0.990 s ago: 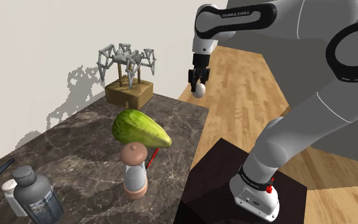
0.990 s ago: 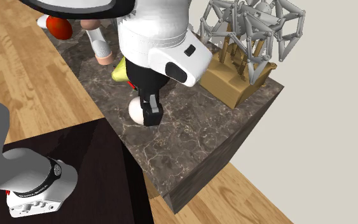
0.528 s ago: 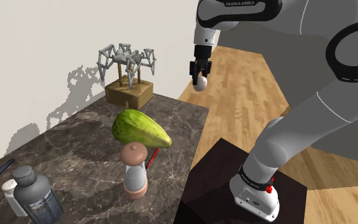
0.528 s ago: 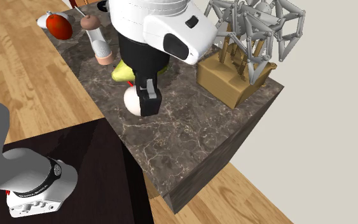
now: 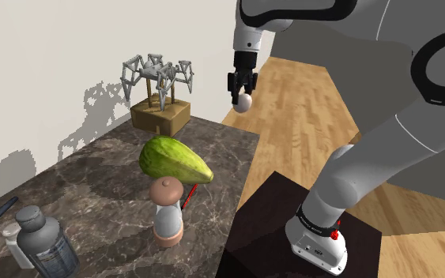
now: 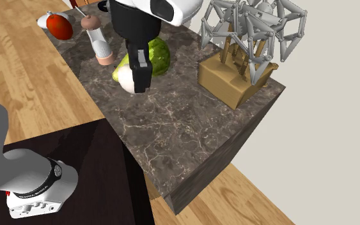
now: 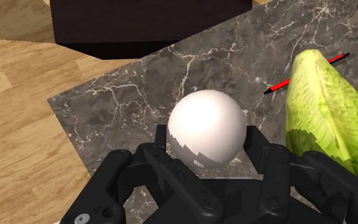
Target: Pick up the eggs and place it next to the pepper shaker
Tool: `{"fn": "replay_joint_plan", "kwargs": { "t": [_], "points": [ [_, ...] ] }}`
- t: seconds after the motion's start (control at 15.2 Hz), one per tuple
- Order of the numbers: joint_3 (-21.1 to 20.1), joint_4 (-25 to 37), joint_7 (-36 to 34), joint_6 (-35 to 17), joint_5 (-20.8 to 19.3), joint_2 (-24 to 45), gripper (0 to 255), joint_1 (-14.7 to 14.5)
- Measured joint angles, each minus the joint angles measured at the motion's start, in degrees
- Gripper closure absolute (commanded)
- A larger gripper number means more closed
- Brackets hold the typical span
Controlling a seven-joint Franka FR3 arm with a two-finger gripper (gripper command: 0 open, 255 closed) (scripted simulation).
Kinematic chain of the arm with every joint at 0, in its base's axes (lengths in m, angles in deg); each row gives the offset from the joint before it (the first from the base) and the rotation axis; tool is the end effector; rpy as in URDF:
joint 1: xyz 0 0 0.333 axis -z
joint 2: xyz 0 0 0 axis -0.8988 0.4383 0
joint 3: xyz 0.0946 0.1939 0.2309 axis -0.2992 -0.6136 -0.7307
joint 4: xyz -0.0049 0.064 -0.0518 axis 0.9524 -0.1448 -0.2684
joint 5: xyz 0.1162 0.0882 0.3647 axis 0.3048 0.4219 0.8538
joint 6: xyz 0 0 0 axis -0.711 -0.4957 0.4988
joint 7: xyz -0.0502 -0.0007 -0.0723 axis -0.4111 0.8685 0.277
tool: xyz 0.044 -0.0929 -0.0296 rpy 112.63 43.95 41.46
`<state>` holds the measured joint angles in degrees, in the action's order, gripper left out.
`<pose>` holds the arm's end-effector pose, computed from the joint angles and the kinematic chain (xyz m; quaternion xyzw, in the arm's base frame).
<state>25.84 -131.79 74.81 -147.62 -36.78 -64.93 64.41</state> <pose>0.4166 -0.0145 0.5723 -0.9936 0.0276 0.0918 0.0594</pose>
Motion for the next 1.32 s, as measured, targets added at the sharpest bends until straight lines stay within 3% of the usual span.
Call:
{"fn": "replay_joint_plan", "kwargs": {
  "t": [0.59, 1.32],
  "points": [
    [-8.8, 0.3, -12.5, -2.4, 5.4, 1.0, 255, -5.0],
    [-19.1, 8.8, -27.7, -5.7, 8.7, 9.7, 255, -10.5]
  ]
}}
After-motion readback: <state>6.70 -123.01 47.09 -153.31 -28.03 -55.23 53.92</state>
